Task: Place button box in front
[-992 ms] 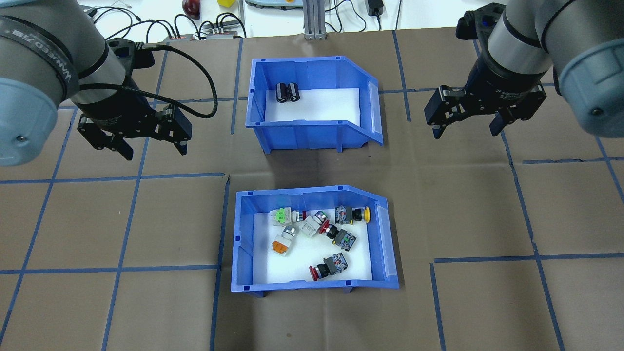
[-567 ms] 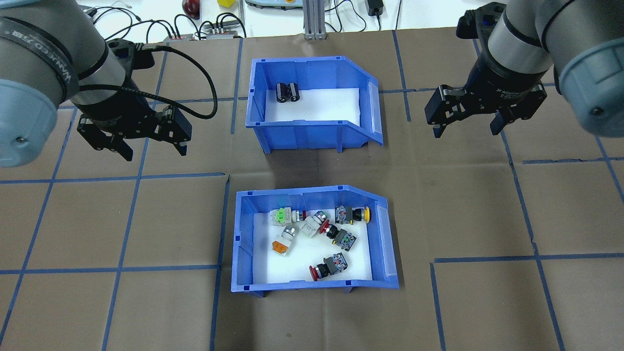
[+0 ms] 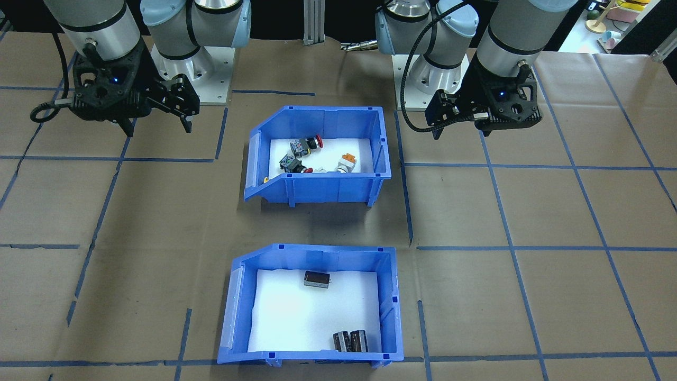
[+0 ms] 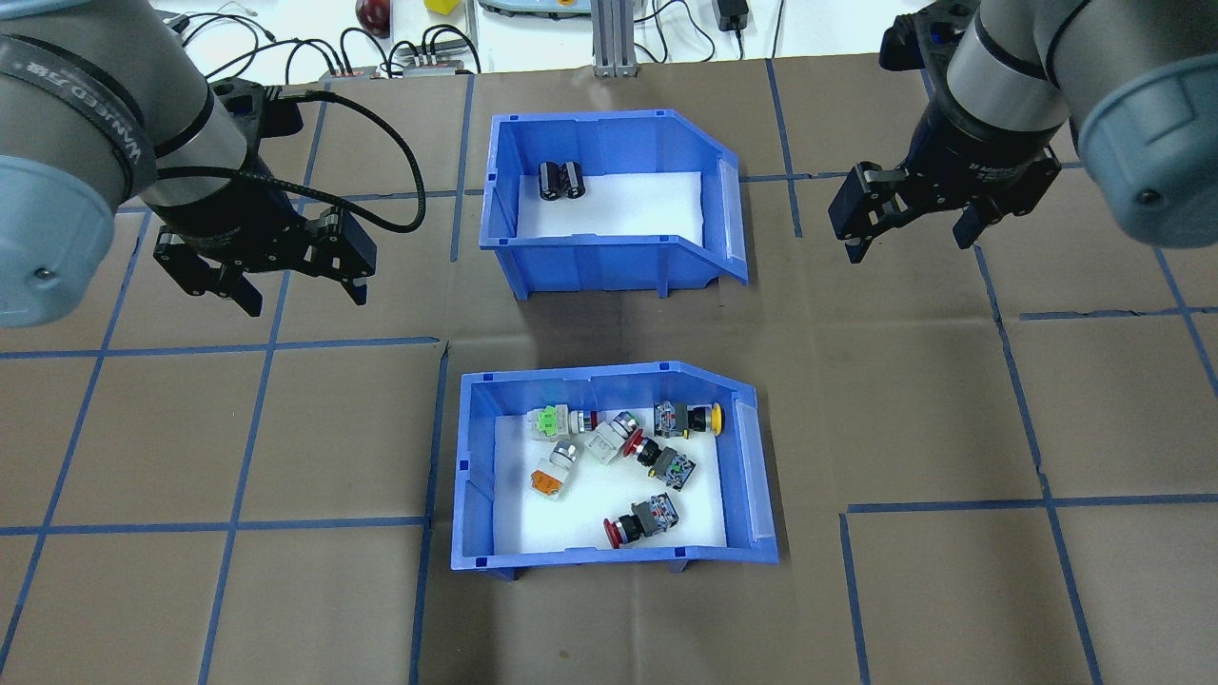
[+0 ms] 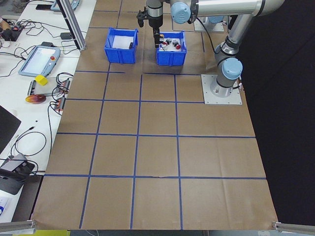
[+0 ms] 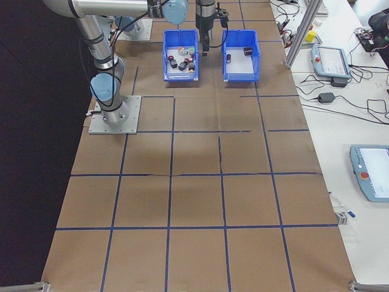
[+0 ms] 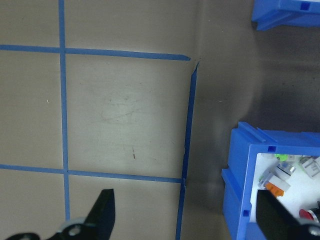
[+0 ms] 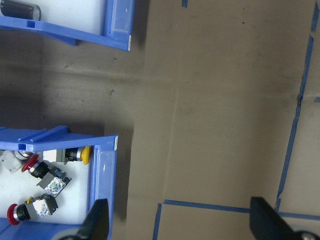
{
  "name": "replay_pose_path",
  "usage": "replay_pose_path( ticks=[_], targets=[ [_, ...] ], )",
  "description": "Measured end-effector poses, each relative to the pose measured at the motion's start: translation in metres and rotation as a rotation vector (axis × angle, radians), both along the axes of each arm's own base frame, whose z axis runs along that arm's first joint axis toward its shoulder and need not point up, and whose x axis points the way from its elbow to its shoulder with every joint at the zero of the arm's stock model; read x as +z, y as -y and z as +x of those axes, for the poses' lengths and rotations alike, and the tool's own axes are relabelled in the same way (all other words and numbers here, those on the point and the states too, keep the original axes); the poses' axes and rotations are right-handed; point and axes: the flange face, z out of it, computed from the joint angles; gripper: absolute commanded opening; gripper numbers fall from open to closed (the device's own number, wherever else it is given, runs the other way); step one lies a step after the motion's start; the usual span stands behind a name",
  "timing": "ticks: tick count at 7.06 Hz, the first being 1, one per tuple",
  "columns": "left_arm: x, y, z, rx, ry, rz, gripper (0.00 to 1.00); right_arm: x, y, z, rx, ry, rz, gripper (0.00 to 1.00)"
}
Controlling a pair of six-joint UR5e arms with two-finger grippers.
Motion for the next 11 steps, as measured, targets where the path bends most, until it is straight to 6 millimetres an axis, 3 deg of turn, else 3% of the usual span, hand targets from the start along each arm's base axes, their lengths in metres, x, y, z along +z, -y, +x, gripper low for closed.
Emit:
replay_pose_path(
  ticks=[3,5,6,9,11],
  targets=[
    [-0.002,-0.007,-0.004,0.191,-0.029,0.002,0.97,-0.021,0.048,0.008,0.297,0.002,0.024,1.0],
    [-0.002,-0.017,-0.009,0.426,-0.033,0.008,0.97,-0.032,0.081,0.033,0.604,0.006,0.001,1.0],
    [-0.005,-0.035,-0.013,0.576,-0.025,0.014,0.97,-0.036,0.095,0.056,0.773,0.002,-0.012,1.0],
    [-0.042,-0.121,-0.03,0.99,-0.038,0.041,0.97,-0.052,0.122,0.132,1.079,-0.007,-0.034,1.0],
    [-0.069,-0.175,-0.072,1.162,-0.049,0.075,0.97,-0.061,0.142,0.188,1.19,-0.018,-0.053,1.0]
  ],
)
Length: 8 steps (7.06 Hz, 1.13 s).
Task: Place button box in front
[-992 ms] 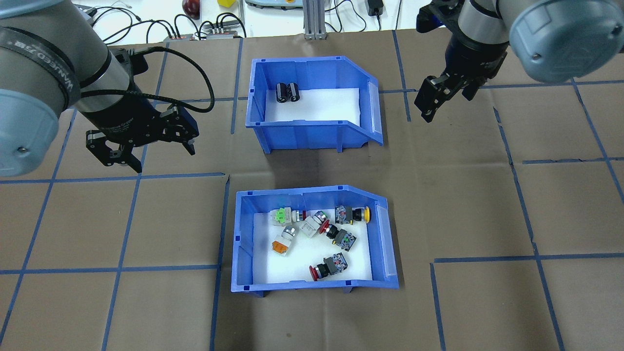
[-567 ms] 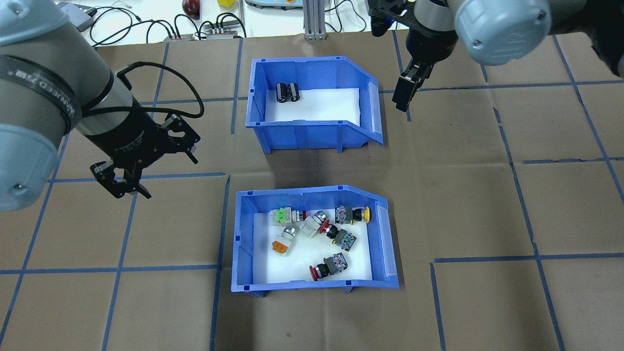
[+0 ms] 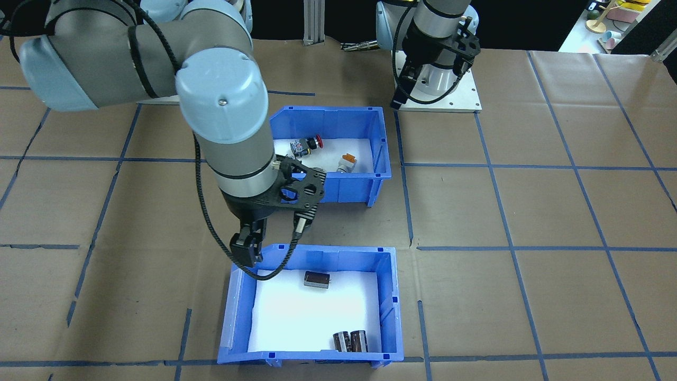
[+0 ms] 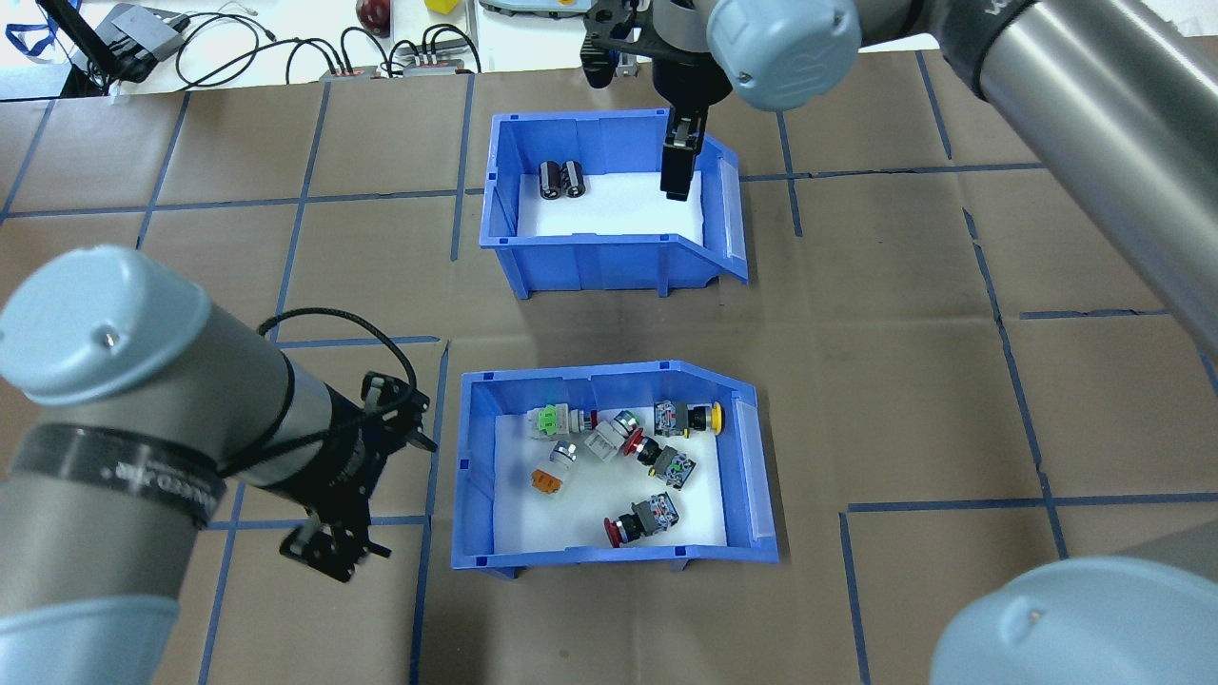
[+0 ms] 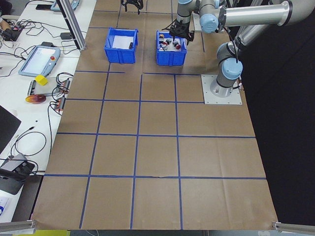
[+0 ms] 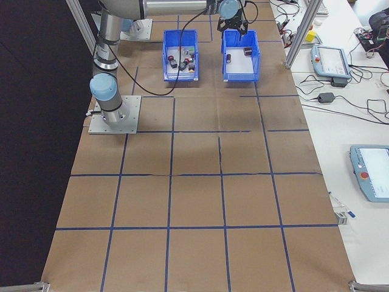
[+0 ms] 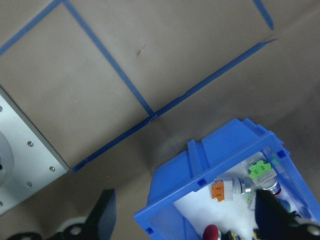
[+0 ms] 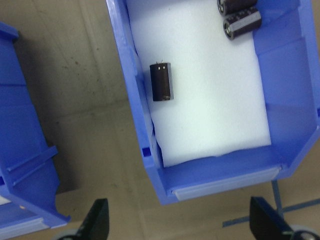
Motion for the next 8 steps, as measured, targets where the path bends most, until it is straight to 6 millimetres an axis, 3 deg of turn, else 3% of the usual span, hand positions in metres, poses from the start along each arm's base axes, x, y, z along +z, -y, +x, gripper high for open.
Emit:
replay_pose_path(
  ticks=[2,3,5,8],
  targets=[
    [-0.035,-0.046,-0.044,0.094,0.007,0.015,0.97,-0.024,0.01,0.058,0.092,-0.002,0.004,1.0],
    [-0.049,-0.056,-0.053,0.123,0.001,0.006,0.97,-0.036,0.013,0.078,0.131,-0.005,0.009,1.0],
    [-0.065,-0.055,-0.061,0.144,-0.002,0.012,0.97,-0.064,0.016,0.095,0.187,-0.016,0.037,1.0],
    [-0.079,-0.048,-0.08,0.119,-0.02,-0.018,0.97,-0.1,0.012,0.096,0.21,-0.033,0.087,1.0]
  ],
)
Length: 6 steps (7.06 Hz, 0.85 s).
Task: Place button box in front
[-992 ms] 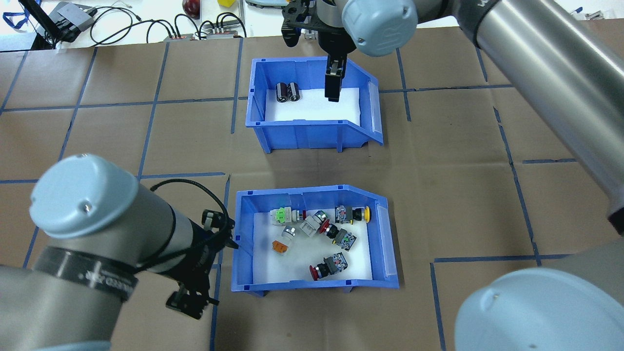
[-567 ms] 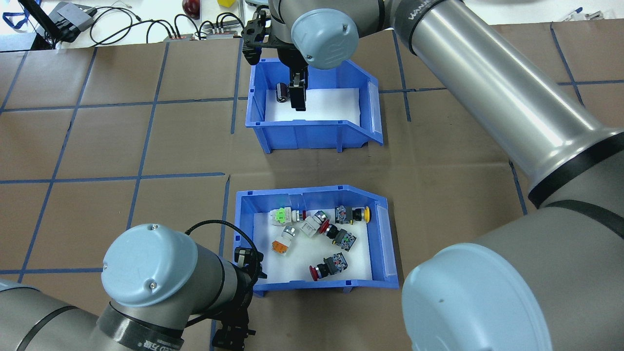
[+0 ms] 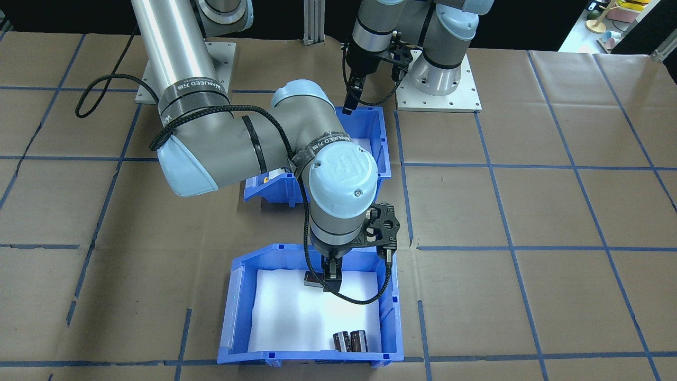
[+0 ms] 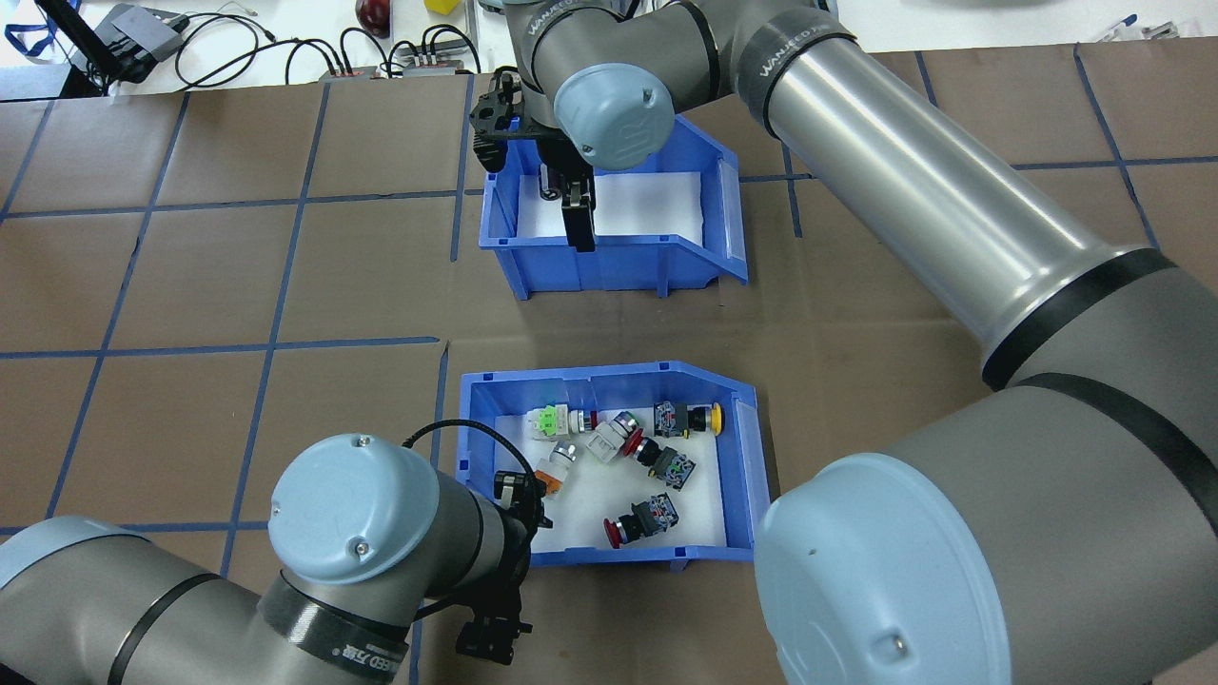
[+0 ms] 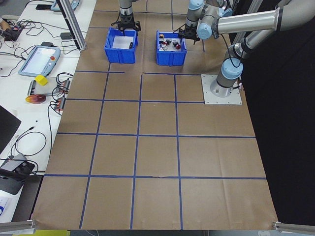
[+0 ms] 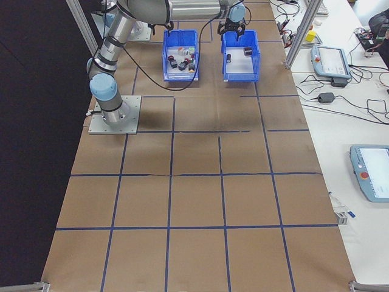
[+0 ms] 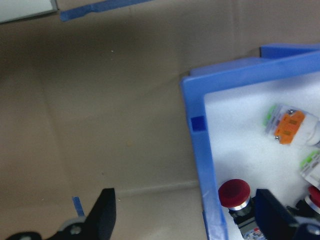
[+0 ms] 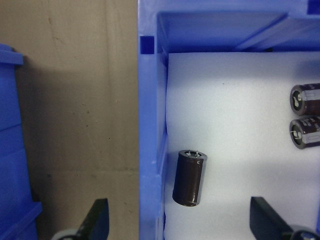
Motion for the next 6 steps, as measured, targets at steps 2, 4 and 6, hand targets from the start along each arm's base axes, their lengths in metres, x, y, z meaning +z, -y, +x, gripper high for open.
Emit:
replay_pose_path(
  ticks=[2,4,6],
  targets=[
    [-0.007,-0.005,-0.005,0.024,0.009,0.022,0.97,-0.021,-0.004,-0.001,-0.008,0.008,-0.023,0.99],
    [-0.018,0.0,-0.009,0.033,0.023,0.048,0.96,-0.028,-0.004,0.0,-0.019,0.017,-0.047,0.43],
    [-0.032,0.007,-0.014,0.033,0.034,0.07,0.91,-0.029,-0.006,0.003,-0.017,0.017,-0.05,0.22]
  ],
)
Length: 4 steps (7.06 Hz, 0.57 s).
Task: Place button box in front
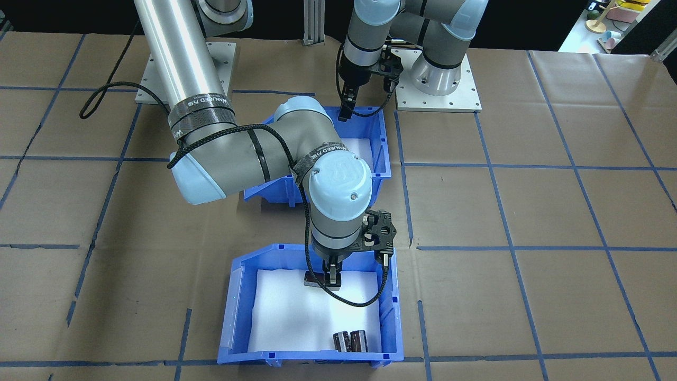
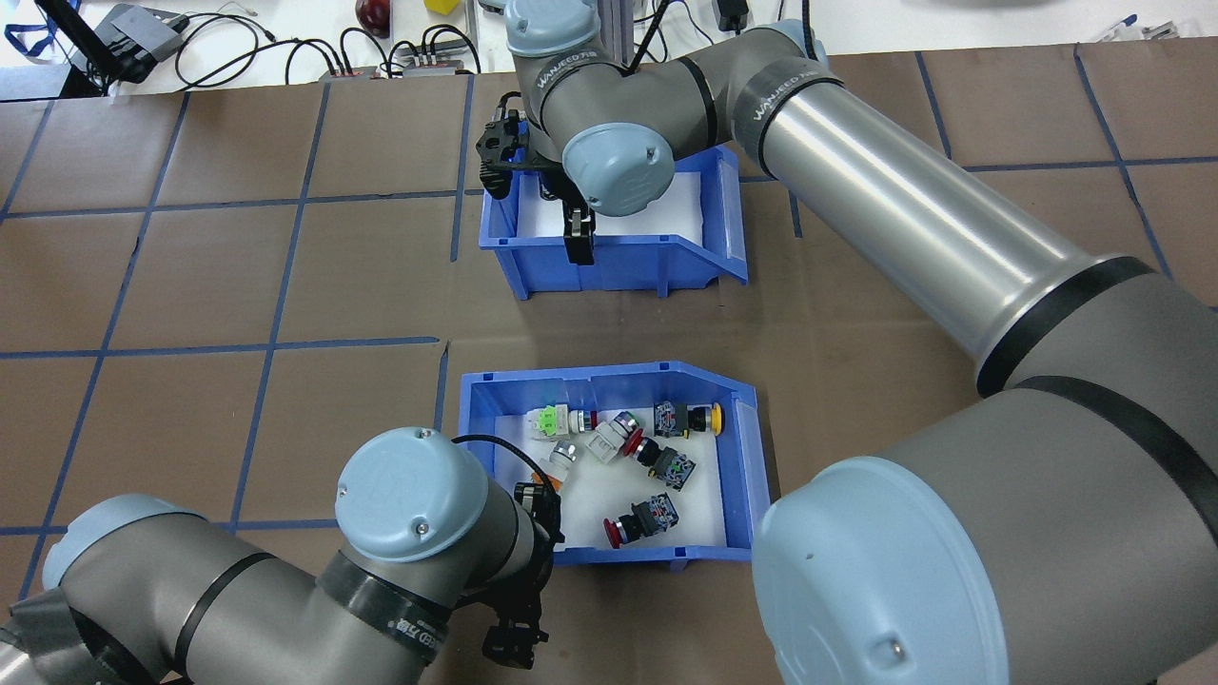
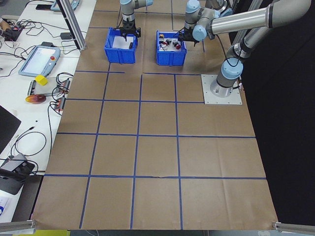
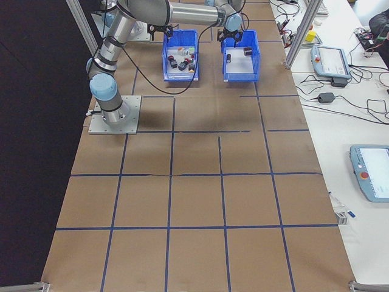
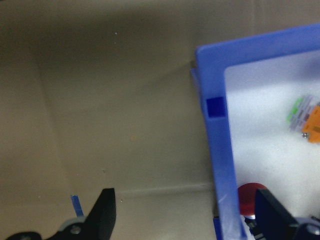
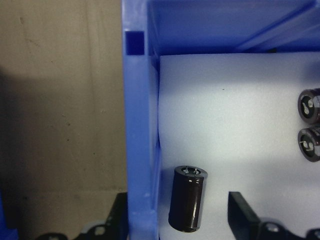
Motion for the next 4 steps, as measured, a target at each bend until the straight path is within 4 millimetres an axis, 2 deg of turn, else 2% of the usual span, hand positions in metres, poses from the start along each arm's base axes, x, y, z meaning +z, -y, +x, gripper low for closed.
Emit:
replay_pose_path(
  ticks=[1,2,4],
  targets=[
    [-0.007,0.004,-0.007,0.002,-0.004,-0.009,0.89,-0.001,-0.002,0.004,0.006,-0.001,-0.001,0.11],
    [-0.012,0.005,-0.014,0.007,-0.007,-0.016,0.73,-0.001,-0.004,0.007,0.012,-0.01,-0.005,0.08],
    [-0.019,0.006,-0.021,0.02,-0.004,-0.01,0.33,0.003,-0.005,0.008,0.019,-0.033,-0.022,0.08]
  ],
)
